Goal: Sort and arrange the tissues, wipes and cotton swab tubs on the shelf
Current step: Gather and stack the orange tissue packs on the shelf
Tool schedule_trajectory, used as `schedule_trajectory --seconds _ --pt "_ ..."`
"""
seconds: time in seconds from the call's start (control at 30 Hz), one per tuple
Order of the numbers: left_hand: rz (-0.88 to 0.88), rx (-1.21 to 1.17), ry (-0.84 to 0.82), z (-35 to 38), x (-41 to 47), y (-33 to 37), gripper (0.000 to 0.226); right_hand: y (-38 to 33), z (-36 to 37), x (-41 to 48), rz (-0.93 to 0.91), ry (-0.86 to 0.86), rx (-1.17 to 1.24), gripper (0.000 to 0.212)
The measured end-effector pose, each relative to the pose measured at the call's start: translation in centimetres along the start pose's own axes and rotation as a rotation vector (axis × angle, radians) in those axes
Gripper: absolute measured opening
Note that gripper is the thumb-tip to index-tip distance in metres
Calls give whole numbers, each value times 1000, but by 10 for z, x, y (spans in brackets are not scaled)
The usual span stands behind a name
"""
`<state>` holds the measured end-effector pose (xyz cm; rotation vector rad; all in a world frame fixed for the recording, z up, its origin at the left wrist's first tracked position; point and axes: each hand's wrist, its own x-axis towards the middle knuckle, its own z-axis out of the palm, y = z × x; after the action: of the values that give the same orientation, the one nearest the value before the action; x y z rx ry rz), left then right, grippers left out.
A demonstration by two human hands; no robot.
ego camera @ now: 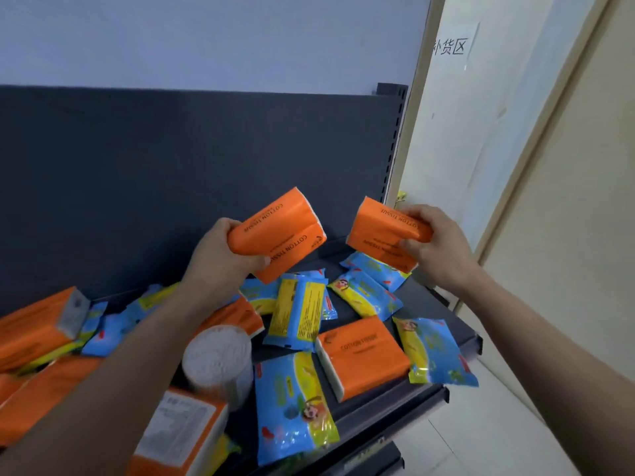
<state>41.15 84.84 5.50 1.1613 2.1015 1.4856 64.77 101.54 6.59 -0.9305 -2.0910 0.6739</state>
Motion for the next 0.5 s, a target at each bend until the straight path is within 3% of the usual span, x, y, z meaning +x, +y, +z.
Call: schedule_trajectory --seconds 0.17,0.5 --pt "0 140 -1 29 50 -10 45 35 13 45 -18 -59 7 45" --pt "-56 355 31 79 107 -30 41 99 50 137 -171 -334 -39 44"
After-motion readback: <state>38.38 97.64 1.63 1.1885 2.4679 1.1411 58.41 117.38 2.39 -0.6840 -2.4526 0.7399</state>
